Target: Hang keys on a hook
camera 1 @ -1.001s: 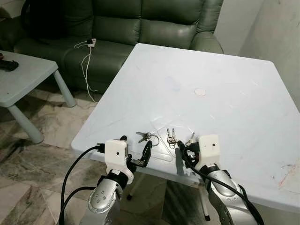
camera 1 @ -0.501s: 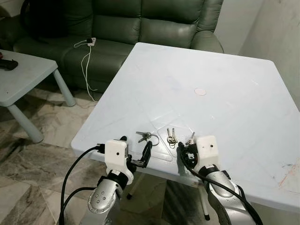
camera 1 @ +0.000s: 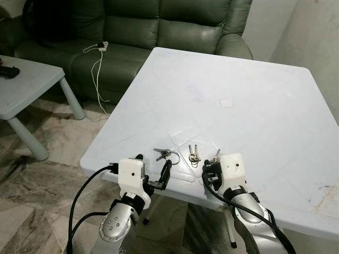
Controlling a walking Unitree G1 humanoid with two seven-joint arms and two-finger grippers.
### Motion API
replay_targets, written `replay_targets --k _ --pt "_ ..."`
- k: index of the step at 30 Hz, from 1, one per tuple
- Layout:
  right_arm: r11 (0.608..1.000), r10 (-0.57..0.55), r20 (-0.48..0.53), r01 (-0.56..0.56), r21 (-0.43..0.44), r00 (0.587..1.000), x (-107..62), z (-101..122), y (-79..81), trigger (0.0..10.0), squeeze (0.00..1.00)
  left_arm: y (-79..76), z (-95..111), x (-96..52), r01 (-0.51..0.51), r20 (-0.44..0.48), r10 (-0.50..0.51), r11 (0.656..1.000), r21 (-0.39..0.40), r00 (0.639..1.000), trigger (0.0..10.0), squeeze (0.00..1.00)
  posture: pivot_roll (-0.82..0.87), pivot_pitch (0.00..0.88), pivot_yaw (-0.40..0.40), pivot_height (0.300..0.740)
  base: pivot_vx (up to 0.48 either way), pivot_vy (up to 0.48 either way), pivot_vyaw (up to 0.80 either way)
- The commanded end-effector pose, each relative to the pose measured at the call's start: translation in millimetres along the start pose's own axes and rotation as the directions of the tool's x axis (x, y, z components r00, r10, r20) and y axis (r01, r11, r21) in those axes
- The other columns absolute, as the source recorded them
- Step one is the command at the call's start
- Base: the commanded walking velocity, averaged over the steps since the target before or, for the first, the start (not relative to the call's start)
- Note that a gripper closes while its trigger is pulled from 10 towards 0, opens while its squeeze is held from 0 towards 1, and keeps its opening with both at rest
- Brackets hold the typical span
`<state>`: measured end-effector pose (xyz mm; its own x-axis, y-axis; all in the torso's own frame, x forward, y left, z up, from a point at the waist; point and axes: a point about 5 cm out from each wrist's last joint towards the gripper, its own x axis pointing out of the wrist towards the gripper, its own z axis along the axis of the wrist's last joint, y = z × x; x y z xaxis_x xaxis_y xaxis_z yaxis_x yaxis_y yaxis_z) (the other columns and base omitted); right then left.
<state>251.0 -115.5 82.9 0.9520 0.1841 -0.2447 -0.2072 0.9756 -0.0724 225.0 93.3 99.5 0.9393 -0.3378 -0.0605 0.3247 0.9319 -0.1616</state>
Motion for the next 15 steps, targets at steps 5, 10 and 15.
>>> replay_targets --k 5,10,15 --pt "1.0 -0.007 0.002 0.007 -0.004 1.0 -1.3 0.5 -1.6 0.0 0.0 -2.6 3.6 -0.8 0.003 0.009 -0.003 1.0 0.006 1.0 10.0 0.0 0.01 0.067 -0.087 0.74 0.0 0.0 0.0" --pt "1.0 -0.011 0.005 0.011 -0.003 1.0 -1.3 0.6 -2.0 0.0 0.0 -2.9 3.6 -0.8 0.004 0.01 -0.004 1.0 0.005 1.0 10.0 0.0 0.01 0.067 -0.086 0.74 0.0 0.0 0.0" --pt "1.0 -0.021 0.006 0.021 -0.003 1.0 -1.2 0.5 -2.7 0.0 0.0 -3.6 3.9 -0.3 0.005 0.01 -0.005 1.0 0.003 1.0 10.0 0.0 0.01 0.066 -0.084 0.74 0.0 0.0 0.0"
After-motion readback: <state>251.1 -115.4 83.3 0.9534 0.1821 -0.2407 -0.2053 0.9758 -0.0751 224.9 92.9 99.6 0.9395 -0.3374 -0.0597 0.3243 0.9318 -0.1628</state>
